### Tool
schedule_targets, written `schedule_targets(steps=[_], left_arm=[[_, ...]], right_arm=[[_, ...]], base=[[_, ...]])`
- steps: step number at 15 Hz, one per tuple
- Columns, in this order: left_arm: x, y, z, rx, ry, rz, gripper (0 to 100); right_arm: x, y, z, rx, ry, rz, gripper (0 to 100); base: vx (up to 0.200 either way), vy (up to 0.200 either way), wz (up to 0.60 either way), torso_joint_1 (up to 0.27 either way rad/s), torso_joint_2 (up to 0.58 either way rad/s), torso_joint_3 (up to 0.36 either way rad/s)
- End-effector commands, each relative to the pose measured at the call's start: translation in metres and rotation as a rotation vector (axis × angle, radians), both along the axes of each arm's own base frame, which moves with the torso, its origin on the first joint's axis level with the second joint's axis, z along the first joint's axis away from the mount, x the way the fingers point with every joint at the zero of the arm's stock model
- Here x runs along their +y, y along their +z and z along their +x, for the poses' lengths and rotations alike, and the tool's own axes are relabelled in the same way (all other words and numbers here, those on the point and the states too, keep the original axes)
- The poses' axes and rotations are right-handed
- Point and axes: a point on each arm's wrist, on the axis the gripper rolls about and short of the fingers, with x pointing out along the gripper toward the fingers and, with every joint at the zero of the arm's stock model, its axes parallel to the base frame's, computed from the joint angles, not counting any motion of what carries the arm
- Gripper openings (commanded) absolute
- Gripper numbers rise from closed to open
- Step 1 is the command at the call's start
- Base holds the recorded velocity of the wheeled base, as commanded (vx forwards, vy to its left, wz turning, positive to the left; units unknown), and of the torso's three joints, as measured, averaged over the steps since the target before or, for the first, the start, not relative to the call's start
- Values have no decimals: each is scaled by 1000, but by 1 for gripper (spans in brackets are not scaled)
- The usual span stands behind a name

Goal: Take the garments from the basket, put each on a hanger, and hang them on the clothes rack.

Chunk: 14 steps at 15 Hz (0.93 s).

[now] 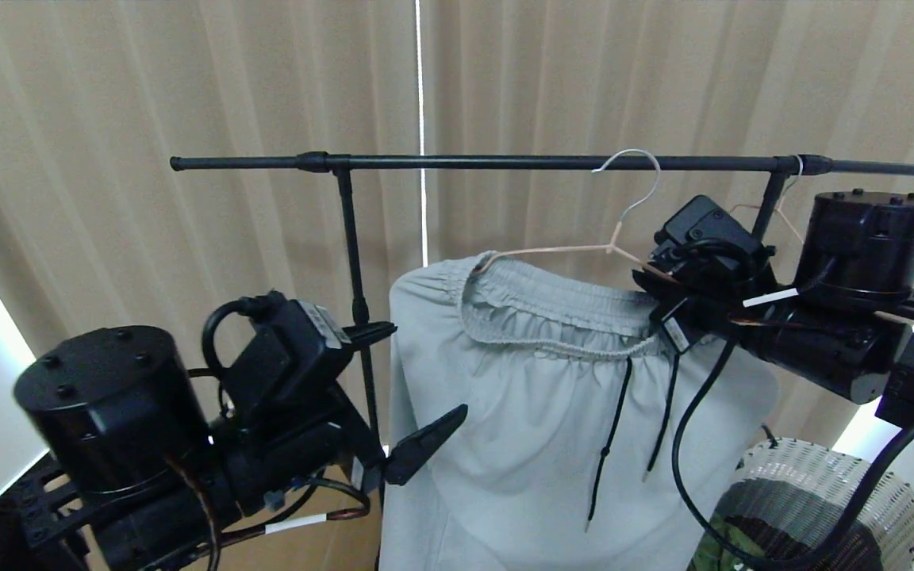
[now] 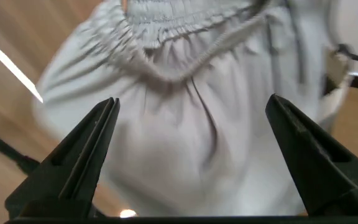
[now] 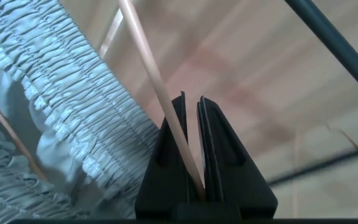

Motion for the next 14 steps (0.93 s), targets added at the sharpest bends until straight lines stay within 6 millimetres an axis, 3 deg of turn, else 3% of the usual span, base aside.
schedule_targets(steps=[1, 4, 8, 9, 10, 14], left_arm=[[28, 15, -12, -49, 66, -37, 100], [70, 10, -24, -49, 208, -30, 100], [104, -5, -37, -10, 371, -12, 100], [104, -5, -37, -10, 371, -12, 100], [125, -17, -43, 34, 490, 6, 100], [131, -30, -55, 94, 518, 2, 100]], right_arm=[[-22, 4, -6, -10, -64, 2, 0], [-49, 4, -17, 26, -144, -11, 0], [-73, 5, -25, 45, -224, -14, 0], [-73, 5, -25, 45, -224, -14, 0], [-80, 4, -29, 49, -249, -15, 0], [-90, 4, -29, 49, -288, -10, 0]], base=[[0, 0, 0, 0, 0, 0], [0, 0, 0, 0, 0, 0], [0, 0, 0, 0, 0, 0], [0, 0, 0, 0, 0, 0], [0, 0, 0, 0, 0, 0], [0, 0, 0, 0, 0, 0]])
